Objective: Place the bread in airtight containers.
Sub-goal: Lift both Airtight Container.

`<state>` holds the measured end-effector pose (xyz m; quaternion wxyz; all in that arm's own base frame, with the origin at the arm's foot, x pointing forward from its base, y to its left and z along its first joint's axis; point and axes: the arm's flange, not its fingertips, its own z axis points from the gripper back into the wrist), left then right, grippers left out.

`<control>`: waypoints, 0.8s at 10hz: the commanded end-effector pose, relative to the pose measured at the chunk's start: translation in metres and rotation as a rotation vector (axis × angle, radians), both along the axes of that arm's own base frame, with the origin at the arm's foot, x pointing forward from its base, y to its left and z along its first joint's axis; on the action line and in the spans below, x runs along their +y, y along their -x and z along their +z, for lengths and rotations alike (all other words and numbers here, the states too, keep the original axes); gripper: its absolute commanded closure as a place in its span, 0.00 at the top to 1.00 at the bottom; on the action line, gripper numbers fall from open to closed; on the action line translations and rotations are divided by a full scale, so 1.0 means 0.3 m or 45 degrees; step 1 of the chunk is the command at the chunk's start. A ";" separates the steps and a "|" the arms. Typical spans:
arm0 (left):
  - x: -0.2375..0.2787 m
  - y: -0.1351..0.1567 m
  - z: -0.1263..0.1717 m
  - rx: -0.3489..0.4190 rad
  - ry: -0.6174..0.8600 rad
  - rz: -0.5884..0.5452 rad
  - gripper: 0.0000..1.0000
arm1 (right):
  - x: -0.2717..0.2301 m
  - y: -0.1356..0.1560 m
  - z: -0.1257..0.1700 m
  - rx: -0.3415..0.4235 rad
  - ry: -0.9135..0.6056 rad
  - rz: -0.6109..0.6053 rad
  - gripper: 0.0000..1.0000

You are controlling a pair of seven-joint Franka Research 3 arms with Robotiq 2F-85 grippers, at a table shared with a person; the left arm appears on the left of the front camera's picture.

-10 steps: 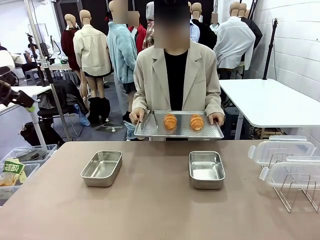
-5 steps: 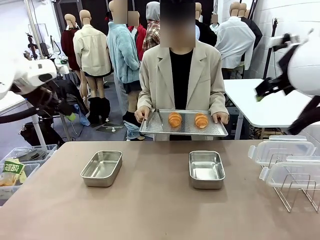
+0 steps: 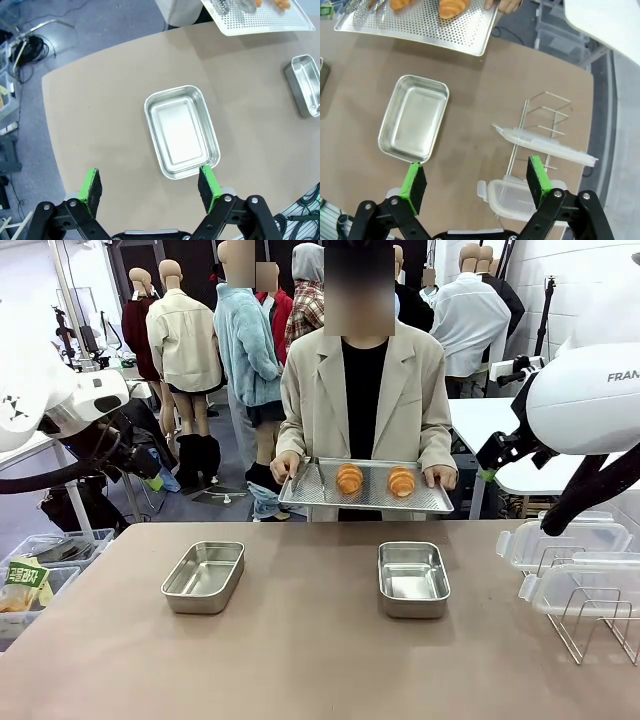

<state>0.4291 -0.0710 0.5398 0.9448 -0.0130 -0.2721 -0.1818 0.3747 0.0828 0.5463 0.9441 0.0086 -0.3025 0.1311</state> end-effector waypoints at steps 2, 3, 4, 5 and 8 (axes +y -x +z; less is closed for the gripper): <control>-0.025 -0.111 -0.144 0.069 0.086 0.057 1.00 | 0.119 -0.093 -0.110 0.161 -0.031 0.077 1.00; -0.032 -0.151 -0.192 0.109 0.125 0.064 1.00 | 0.171 -0.127 -0.159 0.219 -0.037 0.118 1.00; -0.036 -0.186 -0.241 0.156 0.133 0.098 1.00 | 0.213 -0.152 -0.213 0.280 -0.023 0.107 1.00; -0.031 -0.219 -0.290 0.205 0.132 0.131 1.00 | 0.241 -0.185 -0.263 0.303 -0.023 0.065 1.00; -0.007 -0.331 -0.464 0.352 0.179 0.202 1.00 | 0.272 -0.274 -0.441 0.427 -0.044 -0.001 1.00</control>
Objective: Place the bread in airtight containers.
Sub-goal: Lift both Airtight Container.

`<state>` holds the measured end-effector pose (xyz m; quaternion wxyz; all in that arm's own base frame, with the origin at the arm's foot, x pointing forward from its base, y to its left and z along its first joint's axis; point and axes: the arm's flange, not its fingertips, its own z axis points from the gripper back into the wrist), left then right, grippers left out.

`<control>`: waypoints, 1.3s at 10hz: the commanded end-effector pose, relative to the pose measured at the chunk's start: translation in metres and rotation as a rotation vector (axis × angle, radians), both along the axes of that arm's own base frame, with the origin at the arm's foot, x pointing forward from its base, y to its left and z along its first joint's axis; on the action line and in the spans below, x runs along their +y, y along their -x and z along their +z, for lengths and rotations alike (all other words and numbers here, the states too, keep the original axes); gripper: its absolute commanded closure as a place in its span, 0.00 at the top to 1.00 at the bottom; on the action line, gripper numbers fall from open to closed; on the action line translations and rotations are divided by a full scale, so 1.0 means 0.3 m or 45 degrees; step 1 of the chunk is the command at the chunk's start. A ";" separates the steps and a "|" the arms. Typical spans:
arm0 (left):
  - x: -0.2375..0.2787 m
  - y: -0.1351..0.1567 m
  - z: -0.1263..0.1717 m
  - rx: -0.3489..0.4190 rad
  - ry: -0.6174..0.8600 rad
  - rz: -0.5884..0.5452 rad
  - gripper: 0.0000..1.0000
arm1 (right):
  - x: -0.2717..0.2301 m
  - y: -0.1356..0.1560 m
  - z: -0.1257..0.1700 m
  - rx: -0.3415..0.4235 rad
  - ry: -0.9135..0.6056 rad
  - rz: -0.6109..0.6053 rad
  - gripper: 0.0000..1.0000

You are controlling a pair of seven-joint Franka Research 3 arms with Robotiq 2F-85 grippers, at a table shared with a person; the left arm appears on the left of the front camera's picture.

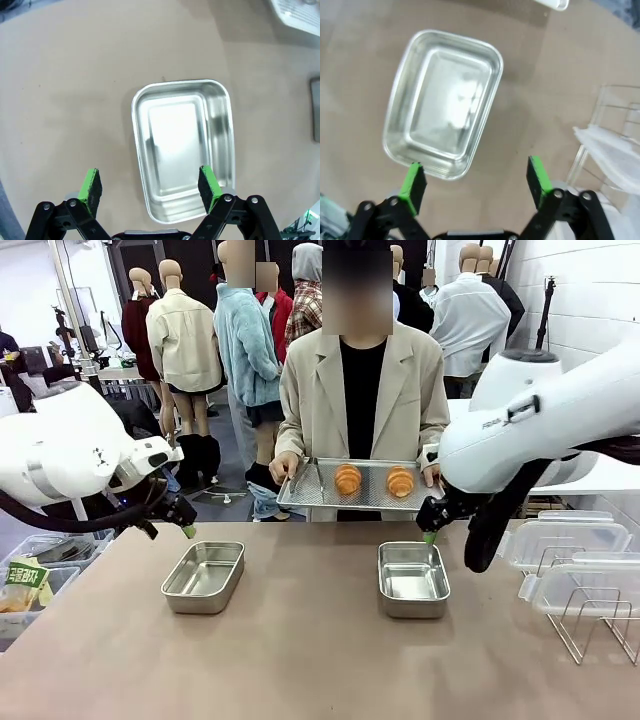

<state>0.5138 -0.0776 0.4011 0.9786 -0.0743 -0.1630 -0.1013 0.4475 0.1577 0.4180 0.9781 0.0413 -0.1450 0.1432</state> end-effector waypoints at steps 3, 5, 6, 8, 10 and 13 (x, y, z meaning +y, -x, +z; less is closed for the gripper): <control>0.061 -0.117 -0.119 0.102 0.008 0.122 1.00 | 0.048 -0.094 -0.146 0.072 -0.004 -0.086 1.00; 0.068 -0.091 -0.128 0.083 -0.003 0.078 1.00 | 0.048 -0.098 -0.167 0.027 0.090 -0.158 1.00; 0.068 -0.091 -0.128 0.083 -0.003 0.078 1.00 | 0.025 -0.081 -0.166 0.086 0.000 -0.069 1.00; 0.071 -0.106 -0.152 0.097 -0.002 0.086 1.00 | 0.025 -0.088 -0.176 0.071 0.029 -0.095 1.00; 0.035 -0.124 -0.225 0.144 -0.038 0.029 1.00 | 0.063 -0.134 -0.226 0.121 0.037 -0.085 1.00; 0.000 -0.139 -0.286 0.199 -0.063 -0.014 1.00 | 0.079 -0.182 -0.296 0.167 0.037 -0.118 1.00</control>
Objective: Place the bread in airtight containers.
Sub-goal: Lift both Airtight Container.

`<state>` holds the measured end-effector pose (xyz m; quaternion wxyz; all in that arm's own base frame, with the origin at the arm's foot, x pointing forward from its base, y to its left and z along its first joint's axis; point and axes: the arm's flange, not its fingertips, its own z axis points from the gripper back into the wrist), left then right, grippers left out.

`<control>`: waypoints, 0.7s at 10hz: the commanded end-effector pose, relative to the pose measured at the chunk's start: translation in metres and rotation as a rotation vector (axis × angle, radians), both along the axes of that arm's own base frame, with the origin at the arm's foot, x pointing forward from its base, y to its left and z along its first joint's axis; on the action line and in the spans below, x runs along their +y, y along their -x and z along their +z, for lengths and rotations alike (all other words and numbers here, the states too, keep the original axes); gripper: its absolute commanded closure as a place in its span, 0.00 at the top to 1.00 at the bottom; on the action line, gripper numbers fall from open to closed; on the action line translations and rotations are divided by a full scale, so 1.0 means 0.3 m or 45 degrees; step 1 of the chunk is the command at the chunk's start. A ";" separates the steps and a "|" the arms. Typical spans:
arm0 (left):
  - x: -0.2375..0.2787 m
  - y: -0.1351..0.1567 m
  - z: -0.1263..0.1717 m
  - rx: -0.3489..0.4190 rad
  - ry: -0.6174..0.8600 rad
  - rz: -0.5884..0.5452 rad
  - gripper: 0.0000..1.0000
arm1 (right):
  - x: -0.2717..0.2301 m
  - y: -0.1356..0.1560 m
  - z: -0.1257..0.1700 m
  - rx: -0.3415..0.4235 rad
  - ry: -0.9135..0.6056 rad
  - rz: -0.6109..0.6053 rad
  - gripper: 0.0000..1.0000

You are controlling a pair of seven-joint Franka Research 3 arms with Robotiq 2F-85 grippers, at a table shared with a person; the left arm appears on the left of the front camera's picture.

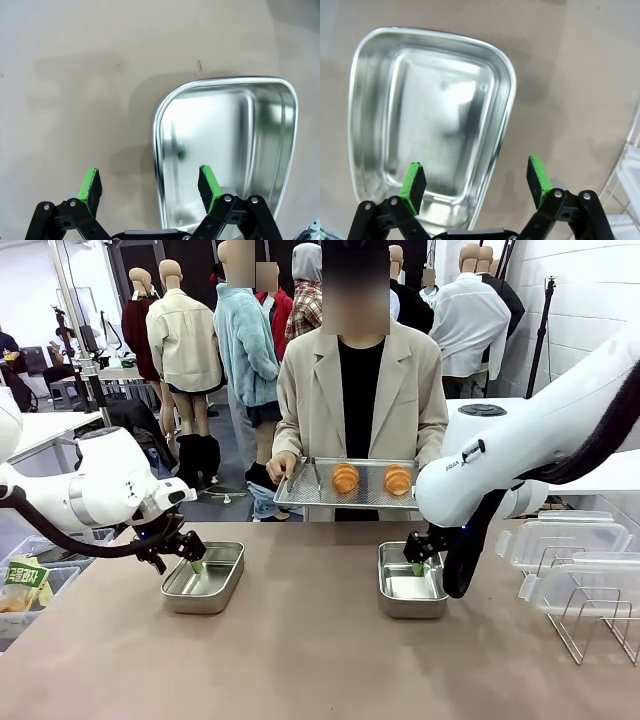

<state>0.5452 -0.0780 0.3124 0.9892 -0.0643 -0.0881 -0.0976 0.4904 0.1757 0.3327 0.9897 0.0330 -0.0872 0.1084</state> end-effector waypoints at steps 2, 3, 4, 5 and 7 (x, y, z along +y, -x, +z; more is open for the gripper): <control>-0.010 -0.037 -0.027 0.057 -0.018 -0.022 1.00 | 0.021 -0.047 -0.046 0.039 0.023 -0.050 1.00; -0.014 -0.037 -0.033 0.066 -0.016 -0.039 0.94 | 0.023 -0.055 -0.049 0.038 0.027 -0.059 0.82; -0.019 -0.032 -0.032 0.055 -0.015 -0.050 0.74 | 0.021 -0.055 -0.049 0.036 0.022 -0.070 0.64; -0.025 -0.028 -0.028 0.045 -0.025 -0.053 0.54 | 0.018 -0.060 -0.050 0.029 0.025 -0.082 0.45; -0.030 -0.019 -0.021 0.045 -0.040 -0.058 0.15 | 0.024 -0.066 -0.059 0.036 0.028 -0.092 0.06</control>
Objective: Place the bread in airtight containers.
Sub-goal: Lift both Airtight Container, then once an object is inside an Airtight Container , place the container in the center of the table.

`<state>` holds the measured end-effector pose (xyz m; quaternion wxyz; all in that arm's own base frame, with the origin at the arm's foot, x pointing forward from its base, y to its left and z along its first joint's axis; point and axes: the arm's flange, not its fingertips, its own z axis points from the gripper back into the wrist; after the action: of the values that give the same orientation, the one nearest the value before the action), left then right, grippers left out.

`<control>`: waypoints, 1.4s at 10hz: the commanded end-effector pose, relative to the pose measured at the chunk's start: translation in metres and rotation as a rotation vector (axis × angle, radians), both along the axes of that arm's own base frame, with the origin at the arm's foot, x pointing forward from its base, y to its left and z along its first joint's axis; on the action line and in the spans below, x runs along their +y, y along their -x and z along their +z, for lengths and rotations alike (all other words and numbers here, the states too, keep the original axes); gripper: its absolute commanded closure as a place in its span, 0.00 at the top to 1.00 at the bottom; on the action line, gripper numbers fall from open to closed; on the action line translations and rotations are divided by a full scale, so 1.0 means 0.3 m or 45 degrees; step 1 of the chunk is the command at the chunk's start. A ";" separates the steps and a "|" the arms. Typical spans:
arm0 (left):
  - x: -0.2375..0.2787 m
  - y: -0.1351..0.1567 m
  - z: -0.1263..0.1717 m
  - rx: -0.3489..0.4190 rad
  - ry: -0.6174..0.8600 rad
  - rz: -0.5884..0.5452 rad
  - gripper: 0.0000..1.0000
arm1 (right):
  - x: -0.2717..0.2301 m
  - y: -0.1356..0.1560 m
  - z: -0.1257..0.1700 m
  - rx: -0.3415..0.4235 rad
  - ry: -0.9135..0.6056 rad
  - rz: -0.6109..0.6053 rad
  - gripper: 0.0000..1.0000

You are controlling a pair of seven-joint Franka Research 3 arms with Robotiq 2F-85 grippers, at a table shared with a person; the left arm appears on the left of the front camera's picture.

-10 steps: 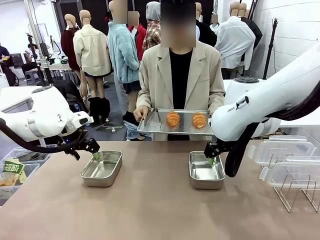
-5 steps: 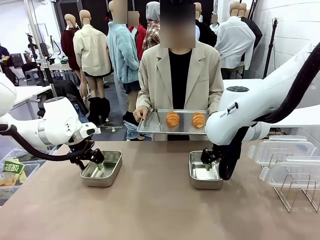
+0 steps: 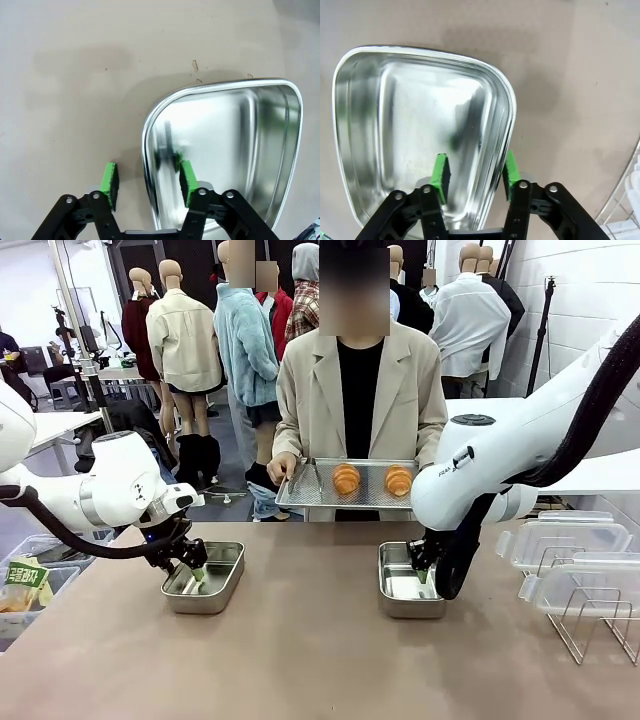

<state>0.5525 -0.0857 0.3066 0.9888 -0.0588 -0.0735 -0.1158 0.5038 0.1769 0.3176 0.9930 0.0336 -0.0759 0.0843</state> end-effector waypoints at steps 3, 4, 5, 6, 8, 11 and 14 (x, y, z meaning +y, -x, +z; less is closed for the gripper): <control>-0.011 0.013 0.004 0.006 -0.037 -0.020 0.00 | 0.017 -0.028 -0.009 -0.006 0.050 -0.073 0.00; -0.013 0.015 0.005 0.007 -0.039 -0.022 0.00 | 0.017 -0.032 -0.009 -0.003 0.057 -0.096 0.00; -0.015 0.018 0.007 0.008 -0.035 -0.024 0.00 | 0.016 -0.039 -0.012 0.018 0.056 -0.113 0.00; -0.015 0.020 0.009 0.010 -0.025 -0.022 0.00 | 0.014 -0.050 -0.015 0.035 0.059 -0.157 0.00; -0.012 0.030 0.014 -0.006 -0.004 -0.007 0.00 | 0.009 -0.074 -0.032 0.100 0.115 -0.253 0.00; -0.022 0.006 0.013 -0.006 -0.018 -0.035 0.00 | -0.004 -0.021 -0.004 0.024 0.016 -0.131 0.00; -0.022 0.006 0.013 -0.006 -0.018 -0.035 0.00 | -0.004 -0.021 -0.004 0.024 0.016 -0.131 0.00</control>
<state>0.5504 -0.0925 0.3104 0.9874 -0.0530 -0.0739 -0.1297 0.5141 0.1771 0.3178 0.9976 0.0187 -0.0624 0.0240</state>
